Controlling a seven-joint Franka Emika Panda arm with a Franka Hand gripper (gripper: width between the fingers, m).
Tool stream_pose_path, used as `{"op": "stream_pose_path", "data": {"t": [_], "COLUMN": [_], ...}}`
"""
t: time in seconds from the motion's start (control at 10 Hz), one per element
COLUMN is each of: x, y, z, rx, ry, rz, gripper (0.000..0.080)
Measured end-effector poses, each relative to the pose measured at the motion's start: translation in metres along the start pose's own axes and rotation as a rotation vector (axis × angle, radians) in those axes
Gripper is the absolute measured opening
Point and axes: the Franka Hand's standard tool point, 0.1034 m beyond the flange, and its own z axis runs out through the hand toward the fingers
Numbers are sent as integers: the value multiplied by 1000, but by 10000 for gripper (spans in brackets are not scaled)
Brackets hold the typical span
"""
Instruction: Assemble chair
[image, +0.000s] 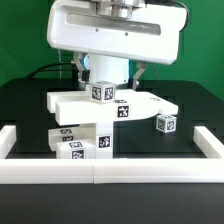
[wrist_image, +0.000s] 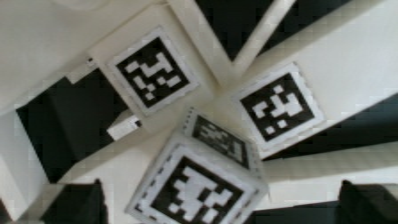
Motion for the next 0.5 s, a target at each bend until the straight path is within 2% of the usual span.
{"op": "stream_pose_path", "data": {"t": [0.5], "x": [0], "y": [4], "z": [3], "rx": [-8], "ry": [8], "rz": [-367], "gripper": [649]}}
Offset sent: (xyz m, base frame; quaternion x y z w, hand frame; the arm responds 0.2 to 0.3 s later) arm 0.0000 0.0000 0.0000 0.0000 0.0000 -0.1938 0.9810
